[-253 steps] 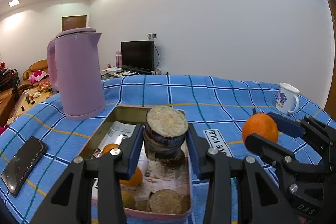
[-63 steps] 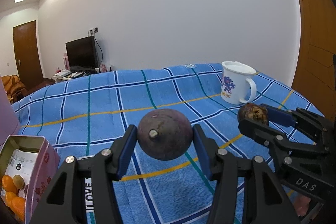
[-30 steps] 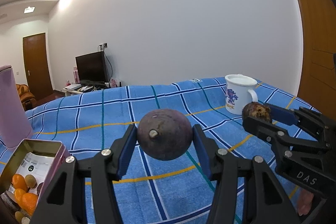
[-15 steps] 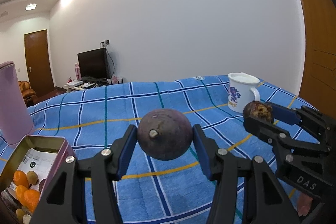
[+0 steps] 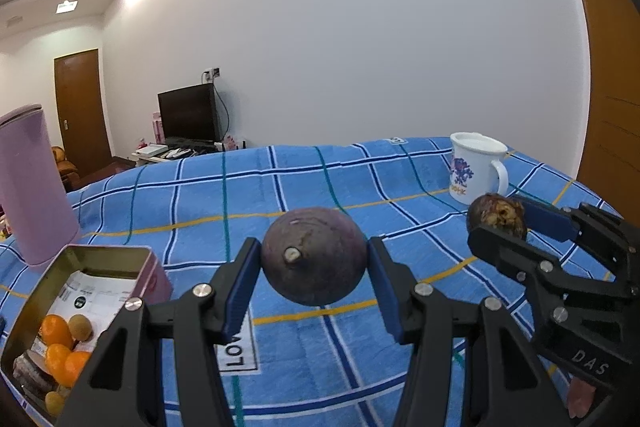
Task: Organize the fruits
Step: 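Lift the purple and brown fruits and carry both over the pink tin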
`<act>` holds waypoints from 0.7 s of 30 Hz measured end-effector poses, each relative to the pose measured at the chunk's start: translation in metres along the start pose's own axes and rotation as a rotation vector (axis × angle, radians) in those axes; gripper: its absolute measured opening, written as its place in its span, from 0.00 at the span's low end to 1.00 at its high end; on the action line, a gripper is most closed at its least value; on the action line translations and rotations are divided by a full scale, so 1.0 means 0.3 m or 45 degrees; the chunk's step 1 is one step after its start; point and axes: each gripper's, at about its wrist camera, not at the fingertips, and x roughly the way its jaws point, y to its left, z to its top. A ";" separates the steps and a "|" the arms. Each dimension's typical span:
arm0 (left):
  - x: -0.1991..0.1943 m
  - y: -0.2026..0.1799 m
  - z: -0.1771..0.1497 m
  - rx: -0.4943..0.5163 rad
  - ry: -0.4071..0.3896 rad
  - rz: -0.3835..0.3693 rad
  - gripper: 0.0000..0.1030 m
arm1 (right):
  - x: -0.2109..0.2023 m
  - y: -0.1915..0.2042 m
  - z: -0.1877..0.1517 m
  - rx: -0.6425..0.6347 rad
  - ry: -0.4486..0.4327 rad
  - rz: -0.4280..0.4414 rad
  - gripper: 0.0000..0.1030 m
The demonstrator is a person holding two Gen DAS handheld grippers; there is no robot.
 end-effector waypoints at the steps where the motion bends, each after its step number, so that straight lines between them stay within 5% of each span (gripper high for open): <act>1: -0.005 0.008 -0.002 -0.003 0.001 0.000 0.54 | 0.001 0.010 0.000 -0.001 0.000 0.010 0.46; 21: -0.091 0.120 -0.040 -0.036 -0.021 0.053 0.54 | 0.014 0.158 0.001 -0.043 -0.001 0.120 0.47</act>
